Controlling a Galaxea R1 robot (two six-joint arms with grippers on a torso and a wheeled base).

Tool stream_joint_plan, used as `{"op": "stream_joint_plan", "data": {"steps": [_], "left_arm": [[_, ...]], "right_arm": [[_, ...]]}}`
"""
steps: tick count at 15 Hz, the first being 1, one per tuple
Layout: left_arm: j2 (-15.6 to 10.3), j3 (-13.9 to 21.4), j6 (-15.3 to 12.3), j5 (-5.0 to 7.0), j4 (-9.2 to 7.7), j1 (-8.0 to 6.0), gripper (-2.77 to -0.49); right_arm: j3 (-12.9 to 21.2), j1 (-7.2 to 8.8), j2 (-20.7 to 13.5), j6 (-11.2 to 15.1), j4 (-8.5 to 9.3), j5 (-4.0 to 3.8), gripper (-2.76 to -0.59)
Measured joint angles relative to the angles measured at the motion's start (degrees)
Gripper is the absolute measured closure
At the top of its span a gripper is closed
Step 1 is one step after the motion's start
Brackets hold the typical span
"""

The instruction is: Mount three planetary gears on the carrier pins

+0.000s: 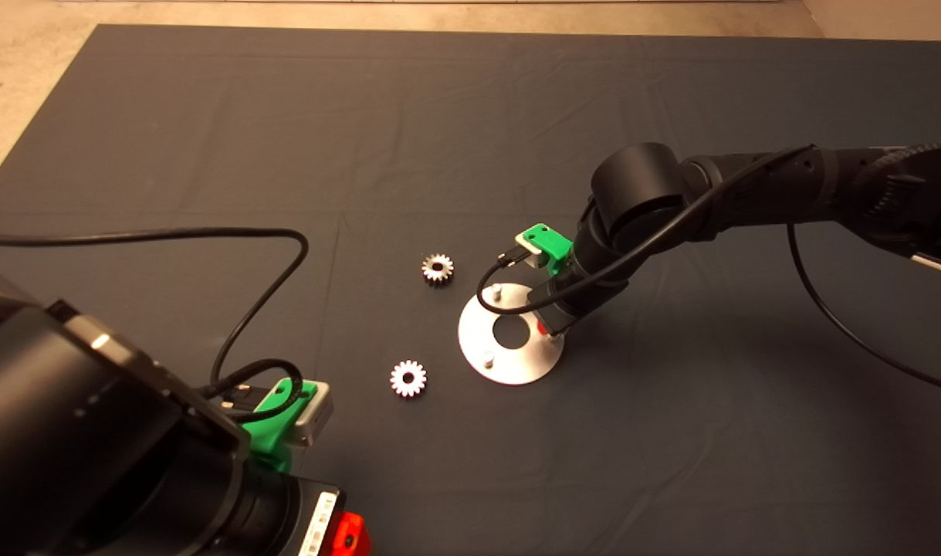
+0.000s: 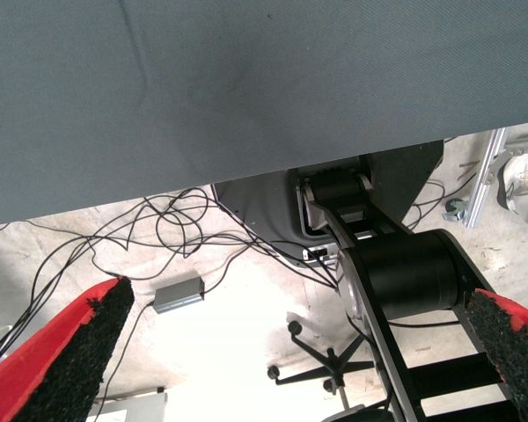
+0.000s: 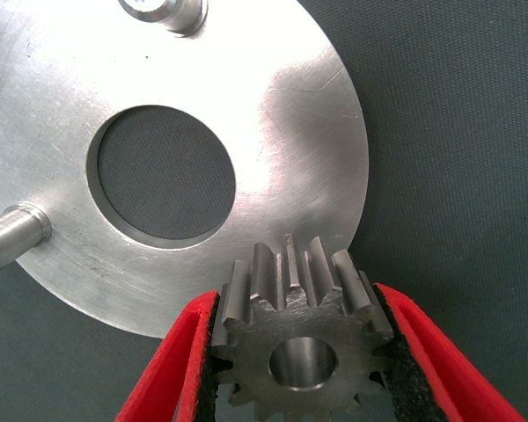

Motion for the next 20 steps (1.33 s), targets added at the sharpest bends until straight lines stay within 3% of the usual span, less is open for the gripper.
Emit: {"op": "stream_joint_plan", "data": {"steps": [20], "left_arm": [[0.33, 0.06, 0.0, 0.0, 0.0, 0.0, -2.76]], "right_arm": [[0.52, -0.26, 0.88, 0.44, 0.02, 0.13, -1.1]]}}
